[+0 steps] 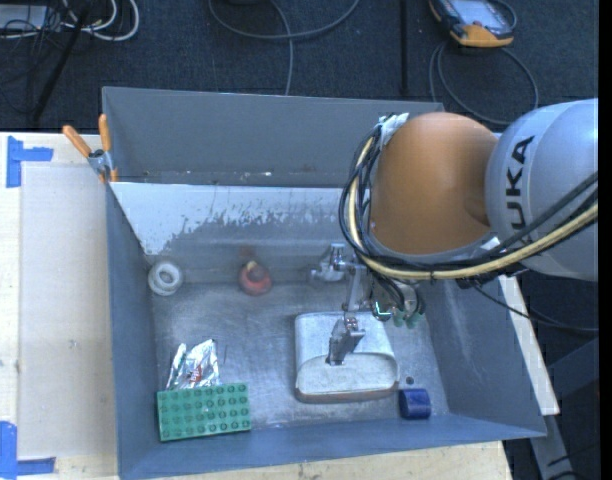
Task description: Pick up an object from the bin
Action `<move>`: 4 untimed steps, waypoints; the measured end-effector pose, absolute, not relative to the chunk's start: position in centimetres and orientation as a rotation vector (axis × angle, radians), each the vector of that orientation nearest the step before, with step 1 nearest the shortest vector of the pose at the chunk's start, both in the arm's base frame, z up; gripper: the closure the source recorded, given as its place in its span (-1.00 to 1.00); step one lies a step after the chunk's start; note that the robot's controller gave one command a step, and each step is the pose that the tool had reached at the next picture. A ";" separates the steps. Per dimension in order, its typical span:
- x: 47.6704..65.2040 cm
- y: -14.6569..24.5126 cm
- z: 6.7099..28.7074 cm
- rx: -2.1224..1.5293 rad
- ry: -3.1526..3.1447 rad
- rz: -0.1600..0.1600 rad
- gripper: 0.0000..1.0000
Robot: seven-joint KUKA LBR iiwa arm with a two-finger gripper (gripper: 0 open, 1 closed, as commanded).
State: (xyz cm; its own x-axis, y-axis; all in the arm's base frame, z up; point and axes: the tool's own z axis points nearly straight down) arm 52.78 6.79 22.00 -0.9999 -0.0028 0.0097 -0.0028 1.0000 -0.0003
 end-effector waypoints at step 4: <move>49.2 20.1 7.6 1.181 -2.915 0.004 1.00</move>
Offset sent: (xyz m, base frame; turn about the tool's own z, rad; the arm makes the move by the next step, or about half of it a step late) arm 0.0464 0.0626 -0.1076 -0.1533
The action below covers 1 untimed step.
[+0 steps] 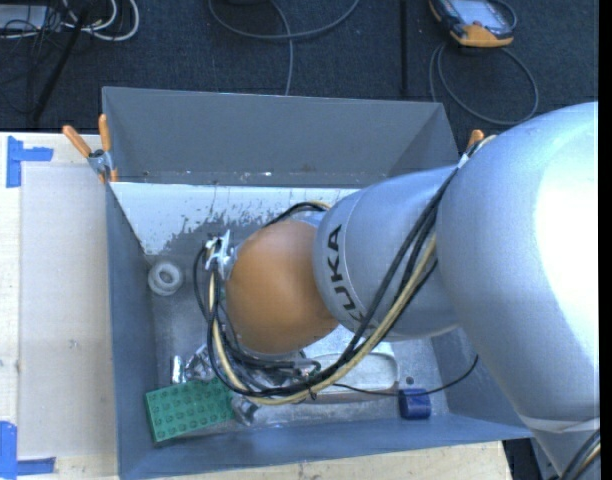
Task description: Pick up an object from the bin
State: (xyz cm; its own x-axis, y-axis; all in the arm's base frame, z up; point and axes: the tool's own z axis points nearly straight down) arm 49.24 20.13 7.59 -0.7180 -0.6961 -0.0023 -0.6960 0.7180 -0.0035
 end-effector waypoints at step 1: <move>50.3 20.4 20.5 -1.311 2.846 0.000 1.00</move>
Offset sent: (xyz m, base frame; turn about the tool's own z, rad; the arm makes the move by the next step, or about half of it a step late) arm 0.0088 0.0018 0.1255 -0.0950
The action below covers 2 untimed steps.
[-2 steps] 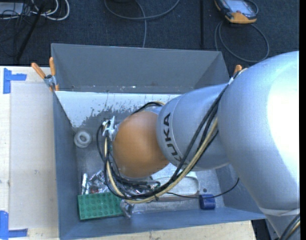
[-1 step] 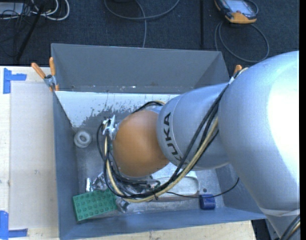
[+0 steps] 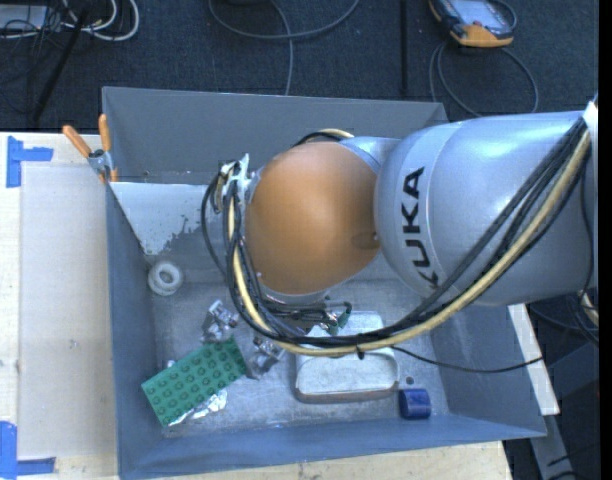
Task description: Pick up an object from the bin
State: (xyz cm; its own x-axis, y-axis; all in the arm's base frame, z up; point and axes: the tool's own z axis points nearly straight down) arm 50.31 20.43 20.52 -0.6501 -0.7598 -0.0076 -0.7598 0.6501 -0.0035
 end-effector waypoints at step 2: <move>49.1 21.8 7.2 -1.712 2.642 -0.001 -1.00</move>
Offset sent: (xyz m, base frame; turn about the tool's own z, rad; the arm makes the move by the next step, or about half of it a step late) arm 0.0000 0.0000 0.0000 0.0000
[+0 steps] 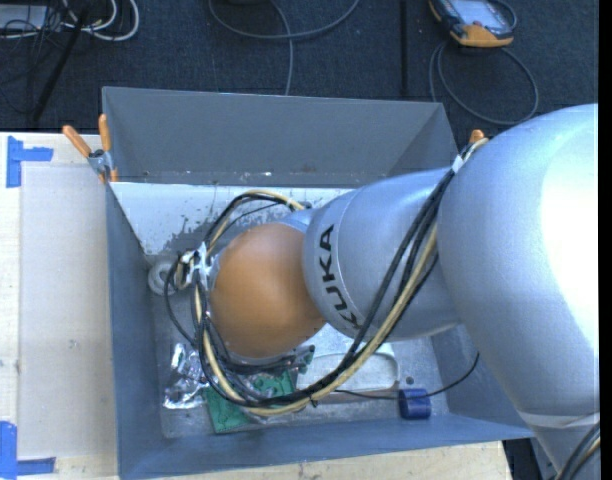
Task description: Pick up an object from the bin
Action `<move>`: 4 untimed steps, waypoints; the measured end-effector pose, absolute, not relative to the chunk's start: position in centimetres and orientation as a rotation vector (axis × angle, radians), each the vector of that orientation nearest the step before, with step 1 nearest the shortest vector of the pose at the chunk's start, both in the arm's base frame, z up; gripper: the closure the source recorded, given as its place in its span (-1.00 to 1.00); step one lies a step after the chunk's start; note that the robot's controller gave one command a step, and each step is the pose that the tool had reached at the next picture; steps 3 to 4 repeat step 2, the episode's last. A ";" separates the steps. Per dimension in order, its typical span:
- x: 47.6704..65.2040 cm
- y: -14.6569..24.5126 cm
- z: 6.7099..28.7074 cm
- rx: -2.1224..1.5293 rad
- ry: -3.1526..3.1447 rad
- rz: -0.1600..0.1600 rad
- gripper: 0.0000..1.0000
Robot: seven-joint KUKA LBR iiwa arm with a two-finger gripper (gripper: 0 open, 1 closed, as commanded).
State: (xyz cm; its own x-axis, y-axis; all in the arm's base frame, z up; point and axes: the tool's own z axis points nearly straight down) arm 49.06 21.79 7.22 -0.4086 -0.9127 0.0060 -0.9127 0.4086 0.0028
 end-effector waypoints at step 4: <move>48.0 22.4 20.4 1.689 -2.657 0.000 1.00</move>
Offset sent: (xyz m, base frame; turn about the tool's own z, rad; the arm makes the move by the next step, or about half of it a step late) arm 0.0000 0.0000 0.0000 0.0000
